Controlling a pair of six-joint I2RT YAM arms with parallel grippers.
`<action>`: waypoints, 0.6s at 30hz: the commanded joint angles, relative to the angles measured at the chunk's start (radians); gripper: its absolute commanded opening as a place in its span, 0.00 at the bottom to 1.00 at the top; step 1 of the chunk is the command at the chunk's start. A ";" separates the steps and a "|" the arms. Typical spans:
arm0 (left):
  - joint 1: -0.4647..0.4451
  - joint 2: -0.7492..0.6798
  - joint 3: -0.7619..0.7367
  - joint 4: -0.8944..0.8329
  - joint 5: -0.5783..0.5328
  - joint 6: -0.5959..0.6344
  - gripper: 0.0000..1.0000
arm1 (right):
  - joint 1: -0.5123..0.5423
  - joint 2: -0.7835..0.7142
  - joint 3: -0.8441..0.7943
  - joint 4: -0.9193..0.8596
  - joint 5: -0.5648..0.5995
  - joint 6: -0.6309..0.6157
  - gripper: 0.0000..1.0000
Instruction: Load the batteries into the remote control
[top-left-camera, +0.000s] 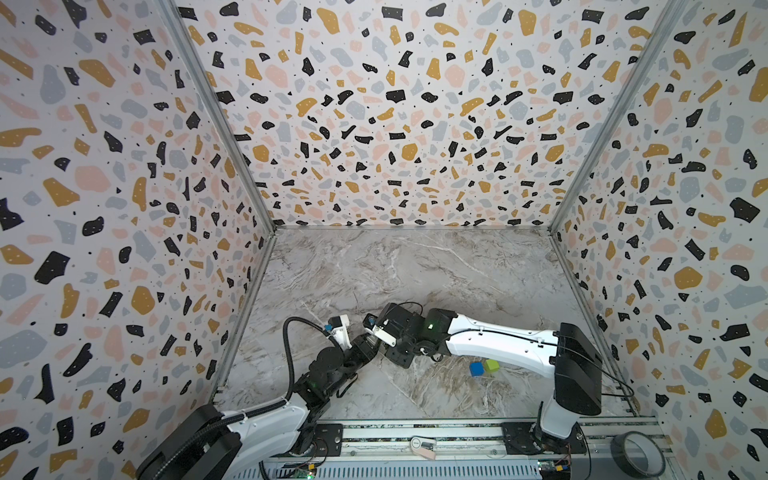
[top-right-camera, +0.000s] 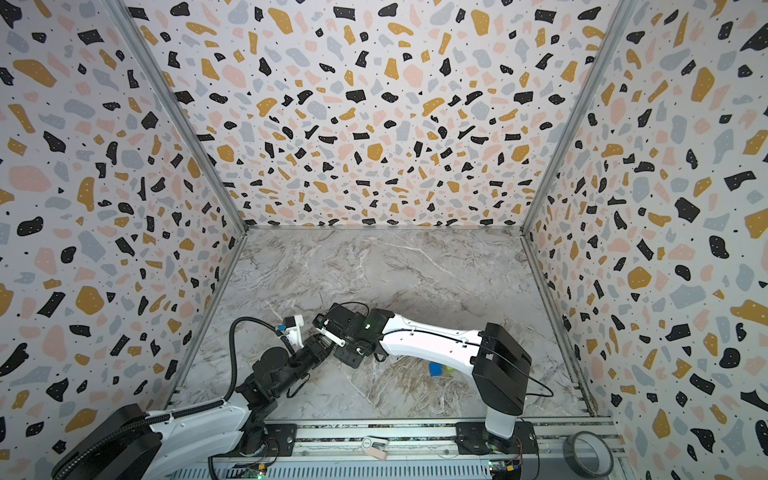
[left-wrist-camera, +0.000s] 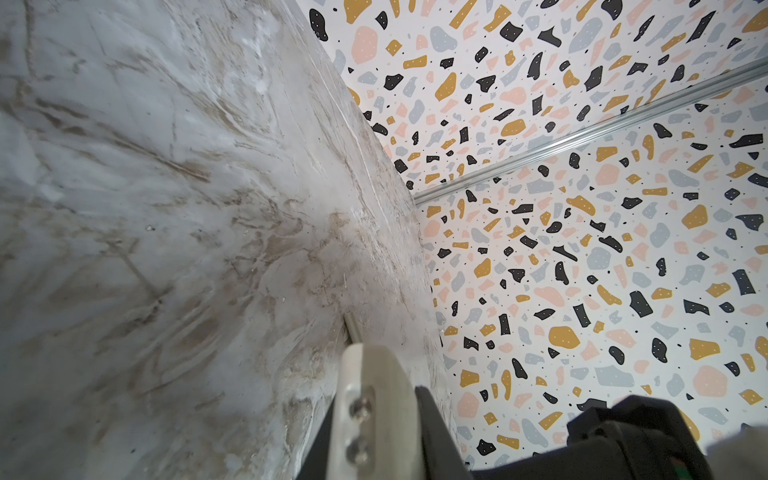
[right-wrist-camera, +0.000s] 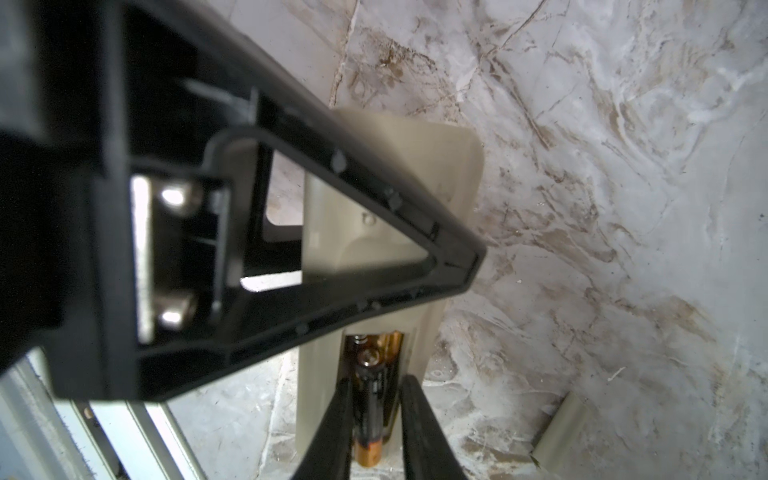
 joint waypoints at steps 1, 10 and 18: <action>-0.009 -0.024 -0.069 0.213 0.021 -0.021 0.00 | 0.028 0.008 0.034 -0.002 -0.065 0.004 0.20; -0.009 -0.024 -0.075 0.216 0.020 -0.022 0.00 | 0.029 0.003 0.023 0.010 -0.079 0.002 0.10; -0.009 -0.026 -0.075 0.216 0.020 -0.021 0.00 | 0.030 0.005 0.025 0.013 -0.085 0.002 0.07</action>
